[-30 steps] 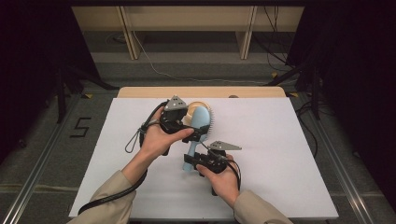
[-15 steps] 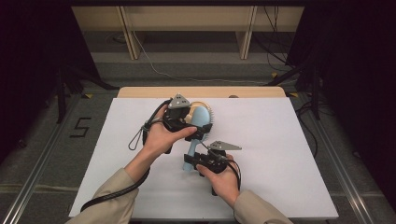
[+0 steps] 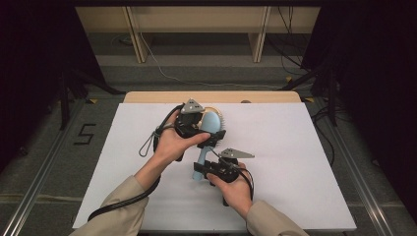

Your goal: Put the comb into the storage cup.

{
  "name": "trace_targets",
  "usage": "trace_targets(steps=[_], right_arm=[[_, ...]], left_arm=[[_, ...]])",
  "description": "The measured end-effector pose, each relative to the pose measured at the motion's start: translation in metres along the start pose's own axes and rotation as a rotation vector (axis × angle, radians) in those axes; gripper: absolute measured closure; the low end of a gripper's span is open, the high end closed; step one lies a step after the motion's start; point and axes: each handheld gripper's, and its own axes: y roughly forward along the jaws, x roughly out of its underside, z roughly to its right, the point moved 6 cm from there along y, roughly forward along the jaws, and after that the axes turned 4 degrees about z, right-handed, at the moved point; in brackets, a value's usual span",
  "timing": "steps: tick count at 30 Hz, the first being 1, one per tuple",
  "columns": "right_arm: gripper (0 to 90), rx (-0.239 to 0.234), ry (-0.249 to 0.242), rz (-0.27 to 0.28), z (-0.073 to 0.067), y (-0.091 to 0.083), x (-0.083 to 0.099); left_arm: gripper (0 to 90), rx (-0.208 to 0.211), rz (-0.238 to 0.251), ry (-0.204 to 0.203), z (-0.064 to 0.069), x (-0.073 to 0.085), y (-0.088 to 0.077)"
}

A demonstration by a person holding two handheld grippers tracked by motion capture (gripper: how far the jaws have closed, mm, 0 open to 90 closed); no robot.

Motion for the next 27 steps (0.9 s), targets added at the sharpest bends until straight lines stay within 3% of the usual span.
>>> trace_targets(steps=[16, 22, 27], right_arm=[[68.2, -0.003, -0.002, -0.004, 0.0000, 0.0005, 0.0007], [68.2, 0.000, -0.002, -0.001, 0.0012, 0.0003, 0.0003], [68.2, 0.001, -0.003, -0.004, 0.0014, 0.0008, 0.0009]], left_arm=[[2.8, 0.005, -0.020, -0.027, -0.0005, 0.0025, 0.0067], [16.9, -0.005, -0.003, -0.047, -0.0023, 0.0019, 0.0051], [19.1, -0.006, -0.001, -0.044, -0.0016, 0.0026, 0.0041]])
